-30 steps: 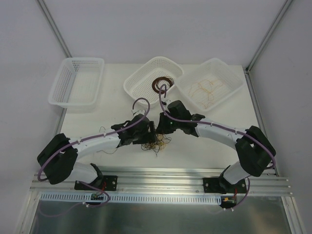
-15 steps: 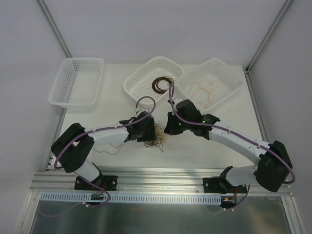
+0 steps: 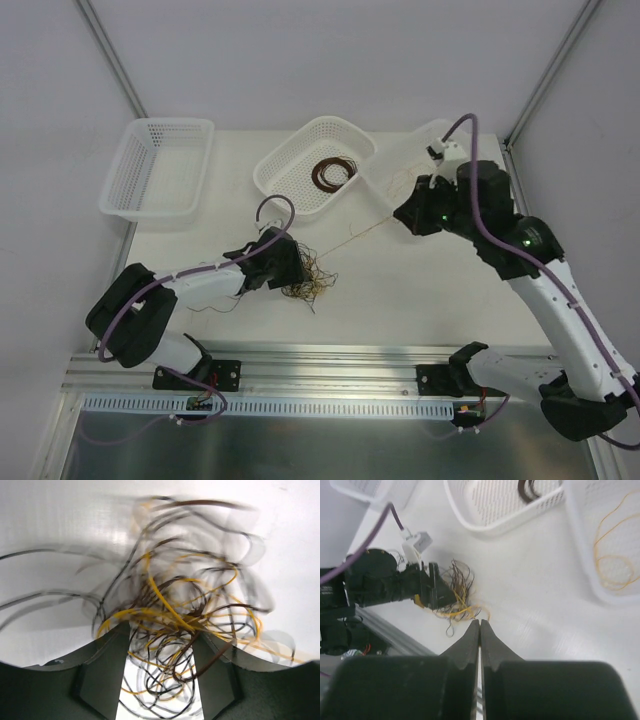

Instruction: Untangle the cables

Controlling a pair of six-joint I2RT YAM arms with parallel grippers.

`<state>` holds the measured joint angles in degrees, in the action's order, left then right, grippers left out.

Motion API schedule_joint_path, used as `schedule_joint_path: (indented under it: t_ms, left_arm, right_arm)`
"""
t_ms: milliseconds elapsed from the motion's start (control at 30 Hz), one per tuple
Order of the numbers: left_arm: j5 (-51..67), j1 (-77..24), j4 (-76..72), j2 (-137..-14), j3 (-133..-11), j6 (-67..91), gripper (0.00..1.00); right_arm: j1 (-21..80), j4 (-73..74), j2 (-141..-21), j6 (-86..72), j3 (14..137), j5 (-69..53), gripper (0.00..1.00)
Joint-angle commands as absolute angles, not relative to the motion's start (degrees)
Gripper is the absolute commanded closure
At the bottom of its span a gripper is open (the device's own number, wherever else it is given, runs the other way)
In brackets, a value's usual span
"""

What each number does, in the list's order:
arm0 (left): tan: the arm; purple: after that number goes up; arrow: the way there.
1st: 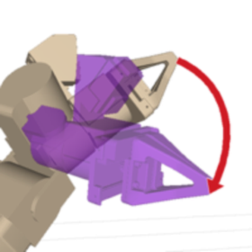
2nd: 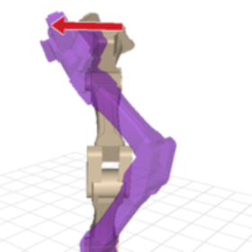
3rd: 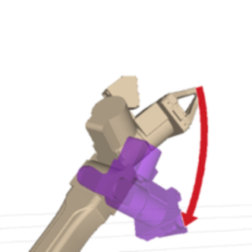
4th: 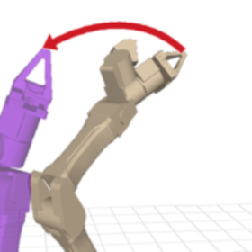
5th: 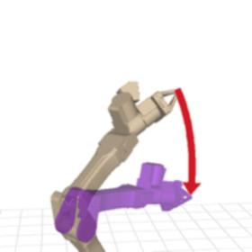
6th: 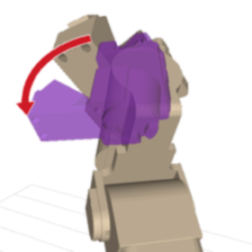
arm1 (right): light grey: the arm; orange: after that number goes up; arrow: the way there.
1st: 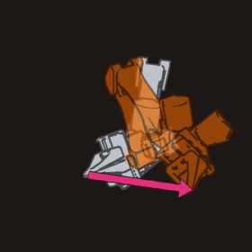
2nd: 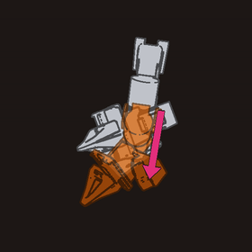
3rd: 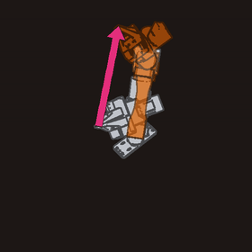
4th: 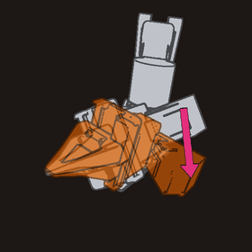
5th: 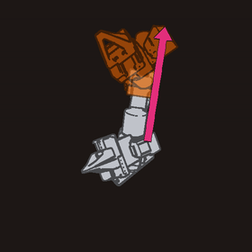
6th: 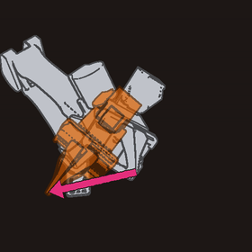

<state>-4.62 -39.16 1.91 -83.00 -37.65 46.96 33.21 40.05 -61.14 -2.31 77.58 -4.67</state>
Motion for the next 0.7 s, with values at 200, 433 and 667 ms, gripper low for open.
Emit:
schedule_joint_path:
  t_ms: [200,433,667]
  left_arm:
    - [-9.05,-33.84,10.37,-79.28,-32.43,44.03,0.46]
    - [-8.79,-28.92,11.16,-78.22,-33.31,41.93,0.46]
    - [-10.37,-22.17,14.58,-75.24,-35.59,38.67,0.46]
  right_arm:
    - [25.05,47.55,-55.55,6.32,103.17,-0.45,0.99]
    - [24.79,43.95,-51.95,8.35,106.44,8.61,0.99]
    - [24.79,39.73,-48.61,11.07,105.65,17.75,0.99]
